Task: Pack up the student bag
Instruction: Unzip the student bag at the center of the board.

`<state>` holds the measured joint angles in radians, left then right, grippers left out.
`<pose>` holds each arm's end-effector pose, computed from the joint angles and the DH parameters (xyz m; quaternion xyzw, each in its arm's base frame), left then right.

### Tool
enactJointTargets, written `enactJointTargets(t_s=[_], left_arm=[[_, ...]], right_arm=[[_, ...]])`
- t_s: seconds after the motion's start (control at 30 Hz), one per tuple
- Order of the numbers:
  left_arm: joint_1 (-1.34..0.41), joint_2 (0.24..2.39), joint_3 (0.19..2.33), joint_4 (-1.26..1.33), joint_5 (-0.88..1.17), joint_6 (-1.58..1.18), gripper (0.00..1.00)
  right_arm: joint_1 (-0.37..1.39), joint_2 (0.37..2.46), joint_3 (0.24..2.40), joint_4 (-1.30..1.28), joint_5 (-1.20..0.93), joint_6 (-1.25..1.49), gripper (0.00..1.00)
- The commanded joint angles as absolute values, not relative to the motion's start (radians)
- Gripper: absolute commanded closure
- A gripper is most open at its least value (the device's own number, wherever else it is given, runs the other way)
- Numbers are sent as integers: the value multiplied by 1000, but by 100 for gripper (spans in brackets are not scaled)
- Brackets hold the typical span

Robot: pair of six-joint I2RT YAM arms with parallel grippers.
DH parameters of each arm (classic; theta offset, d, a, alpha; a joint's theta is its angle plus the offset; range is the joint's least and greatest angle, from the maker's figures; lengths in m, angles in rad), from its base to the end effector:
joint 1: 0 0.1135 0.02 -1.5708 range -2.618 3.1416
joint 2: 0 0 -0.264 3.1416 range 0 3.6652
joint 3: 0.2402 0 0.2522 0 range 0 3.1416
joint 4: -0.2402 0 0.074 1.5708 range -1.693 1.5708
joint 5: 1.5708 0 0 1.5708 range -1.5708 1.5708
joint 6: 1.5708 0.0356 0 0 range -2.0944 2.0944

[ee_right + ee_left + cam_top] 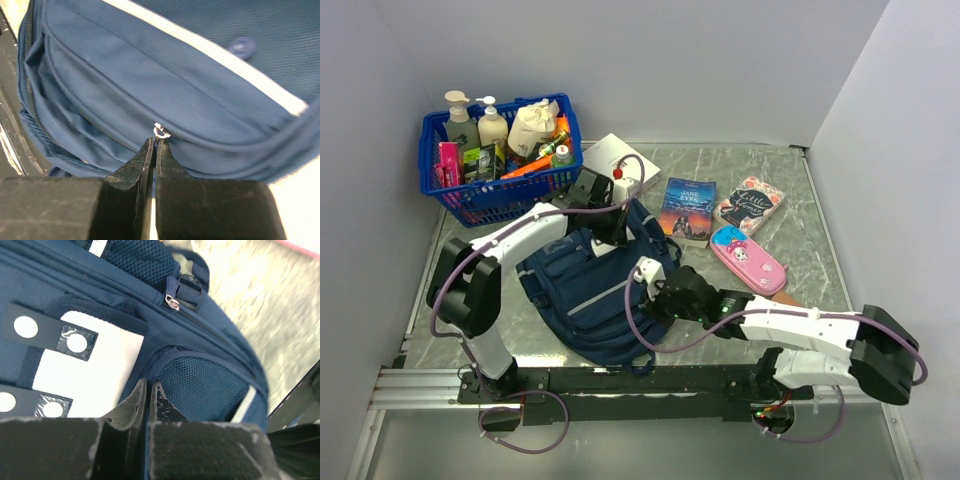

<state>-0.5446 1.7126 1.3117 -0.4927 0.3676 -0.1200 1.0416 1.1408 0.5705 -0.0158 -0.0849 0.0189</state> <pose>0.3128 -0.2044 0.2509 0.2547 0.8937 -0.2695 0.2525 0.1184 0.2085 0.2112 -0.4483 0.7580 0.2711 0.3885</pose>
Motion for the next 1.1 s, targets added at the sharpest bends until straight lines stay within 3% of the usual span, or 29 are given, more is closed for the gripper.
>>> enactJointTargets(t_s=[0.0, 0.37, 0.83, 0.93, 1.03, 1.07], left_arm=[[-534, 1703, 1428, -279, 331, -273, 99], [-535, 1695, 1399, -238, 210, -485, 99], [-531, 1750, 1459, -215, 255, -584, 99], [-531, 1737, 1437, -212, 239, -539, 99], [-523, 1720, 1410, -215, 226, -483, 99], [-520, 1715, 1399, -221, 218, -450, 99]], right_arm=[[1071, 1210, 684, -73, -106, 71, 100], [1170, 1448, 885, -69, -152, 49, 98], [1195, 1638, 1034, 26, -246, 8, 91], [1193, 1631, 1055, 5, -215, 15, 81], [1174, 1565, 1006, -31, -163, 78, 48], [1142, 1548, 991, -44, -167, 106, 29]])
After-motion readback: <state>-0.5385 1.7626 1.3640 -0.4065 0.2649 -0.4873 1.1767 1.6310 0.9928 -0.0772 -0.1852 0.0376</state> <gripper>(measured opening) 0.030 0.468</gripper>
